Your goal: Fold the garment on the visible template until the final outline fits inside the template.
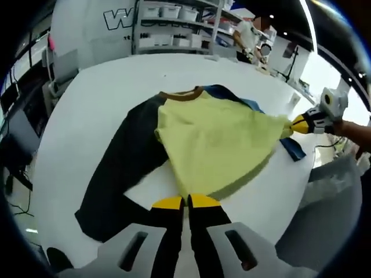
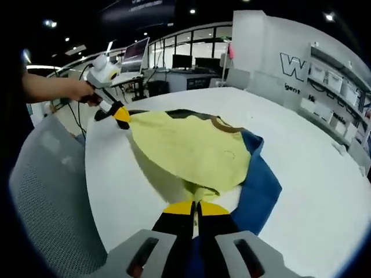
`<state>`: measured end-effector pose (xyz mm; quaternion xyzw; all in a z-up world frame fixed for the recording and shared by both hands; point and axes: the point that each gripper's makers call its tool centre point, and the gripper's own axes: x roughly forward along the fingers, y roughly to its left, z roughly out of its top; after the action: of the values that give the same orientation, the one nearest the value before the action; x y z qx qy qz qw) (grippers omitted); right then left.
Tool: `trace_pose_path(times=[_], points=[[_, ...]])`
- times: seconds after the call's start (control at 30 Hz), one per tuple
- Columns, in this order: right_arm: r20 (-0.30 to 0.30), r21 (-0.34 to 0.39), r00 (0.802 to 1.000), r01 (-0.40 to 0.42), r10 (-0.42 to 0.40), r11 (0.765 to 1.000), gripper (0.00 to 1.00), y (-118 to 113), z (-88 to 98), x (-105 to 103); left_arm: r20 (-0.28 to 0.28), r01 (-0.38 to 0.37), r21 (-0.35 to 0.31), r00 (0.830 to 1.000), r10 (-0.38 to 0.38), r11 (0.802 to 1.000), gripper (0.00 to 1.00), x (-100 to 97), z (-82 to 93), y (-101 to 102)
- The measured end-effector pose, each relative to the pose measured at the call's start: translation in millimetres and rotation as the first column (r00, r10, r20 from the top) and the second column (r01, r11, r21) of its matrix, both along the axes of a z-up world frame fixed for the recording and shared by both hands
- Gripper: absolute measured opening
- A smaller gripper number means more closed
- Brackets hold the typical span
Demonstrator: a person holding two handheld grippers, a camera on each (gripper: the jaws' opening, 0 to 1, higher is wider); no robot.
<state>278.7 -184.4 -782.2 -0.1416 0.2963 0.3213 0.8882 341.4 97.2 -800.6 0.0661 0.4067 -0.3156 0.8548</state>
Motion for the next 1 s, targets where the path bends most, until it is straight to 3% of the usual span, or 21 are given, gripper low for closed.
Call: trace_pose_path(times=[0.33,0.57,1.0], points=[[-0.031,-0.023,0.997,-0.074,0.073,0.997,0.00,6,-6.6,-24,-0.070,0.018,0.046,0.997,-0.014,0.999,0.03,-31.5,-18.5,18],[-0.068,-0.081,0.988,-0.142,0.137,0.987,0.00,1,-13.8,-45,-0.127,0.037,0.066,0.992,-0.028,0.997,0.03,-53.8,-33.4,24],[-0.148,-0.044,0.979,-0.151,0.143,0.988,0.00,-5,-24.3,-76,-0.174,0.049,0.041,0.984,-0.041,0.998,0.03,-83.7,-41.5,24]])
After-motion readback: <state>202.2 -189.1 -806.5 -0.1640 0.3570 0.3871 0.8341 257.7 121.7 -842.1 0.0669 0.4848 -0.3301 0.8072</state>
